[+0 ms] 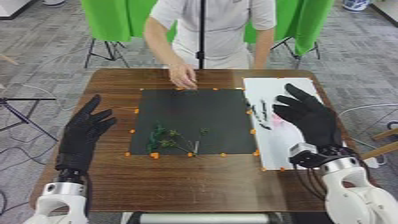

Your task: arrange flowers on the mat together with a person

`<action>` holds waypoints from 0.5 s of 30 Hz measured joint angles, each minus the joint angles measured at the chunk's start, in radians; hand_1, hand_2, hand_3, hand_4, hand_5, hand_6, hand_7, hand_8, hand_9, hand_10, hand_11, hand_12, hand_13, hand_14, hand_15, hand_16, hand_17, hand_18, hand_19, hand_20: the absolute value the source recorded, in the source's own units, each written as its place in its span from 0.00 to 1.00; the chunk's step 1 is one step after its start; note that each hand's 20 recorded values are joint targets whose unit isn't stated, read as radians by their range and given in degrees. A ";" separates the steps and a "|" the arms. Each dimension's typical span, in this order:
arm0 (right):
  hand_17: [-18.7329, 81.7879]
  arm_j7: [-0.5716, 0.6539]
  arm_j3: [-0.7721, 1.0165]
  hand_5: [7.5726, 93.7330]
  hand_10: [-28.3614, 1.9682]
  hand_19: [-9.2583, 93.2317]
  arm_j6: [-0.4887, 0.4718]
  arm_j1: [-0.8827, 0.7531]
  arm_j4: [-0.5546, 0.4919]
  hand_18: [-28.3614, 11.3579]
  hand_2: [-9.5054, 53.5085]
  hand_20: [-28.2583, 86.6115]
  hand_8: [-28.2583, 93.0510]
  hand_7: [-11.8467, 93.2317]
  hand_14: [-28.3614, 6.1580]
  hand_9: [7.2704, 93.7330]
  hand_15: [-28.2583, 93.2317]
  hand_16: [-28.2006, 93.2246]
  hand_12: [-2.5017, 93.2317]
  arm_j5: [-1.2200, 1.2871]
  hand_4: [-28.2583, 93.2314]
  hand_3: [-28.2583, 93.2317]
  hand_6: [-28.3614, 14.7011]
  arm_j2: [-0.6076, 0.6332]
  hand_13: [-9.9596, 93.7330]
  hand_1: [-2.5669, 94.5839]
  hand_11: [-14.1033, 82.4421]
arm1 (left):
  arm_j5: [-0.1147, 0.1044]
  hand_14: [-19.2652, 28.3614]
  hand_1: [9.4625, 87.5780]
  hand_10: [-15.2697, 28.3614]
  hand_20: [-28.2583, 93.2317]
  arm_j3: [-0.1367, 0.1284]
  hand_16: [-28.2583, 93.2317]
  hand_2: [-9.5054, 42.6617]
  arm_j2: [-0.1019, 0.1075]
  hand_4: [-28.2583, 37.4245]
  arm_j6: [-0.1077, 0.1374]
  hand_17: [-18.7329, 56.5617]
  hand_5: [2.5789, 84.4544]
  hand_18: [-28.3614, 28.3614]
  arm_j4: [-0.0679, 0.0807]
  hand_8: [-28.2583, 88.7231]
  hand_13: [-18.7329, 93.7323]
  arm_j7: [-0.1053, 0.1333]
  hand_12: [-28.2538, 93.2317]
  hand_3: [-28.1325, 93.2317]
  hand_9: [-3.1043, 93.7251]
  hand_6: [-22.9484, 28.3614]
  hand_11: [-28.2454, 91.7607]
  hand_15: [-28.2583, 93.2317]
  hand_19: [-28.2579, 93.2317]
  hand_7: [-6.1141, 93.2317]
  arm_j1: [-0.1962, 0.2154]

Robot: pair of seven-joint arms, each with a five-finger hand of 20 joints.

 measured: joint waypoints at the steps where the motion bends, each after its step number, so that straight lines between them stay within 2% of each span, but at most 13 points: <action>1: 0.20 0.000 0.001 0.43 0.48 0.46 0.000 0.000 0.001 0.18 0.25 0.41 0.13 0.26 0.28 0.43 0.49 0.36 0.18 0.000 0.00 0.90 0.73 0.002 0.38 0.18 0.27 | 0.000 0.91 0.15 0.75 0.35 -0.001 0.16 0.22 0.000 0.00 0.000 0.15 0.36 0.91 0.000 0.18 0.37 -0.001 0.32 0.88 0.38 0.51 0.44 0.66 0.61 0.15 0.000; 15: 0.20 0.004 0.005 0.43 0.48 0.46 -0.012 -0.004 0.004 0.18 0.25 0.41 0.13 0.26 0.28 0.44 0.49 0.36 0.18 0.002 0.00 0.90 0.74 0.003 0.39 0.18 0.27 | -0.002 0.92 0.15 0.75 0.35 0.003 0.16 0.23 0.001 0.00 0.001 0.15 0.36 0.91 0.000 0.18 0.37 -0.005 0.32 0.88 0.38 0.52 0.45 0.67 0.61 0.15 0.000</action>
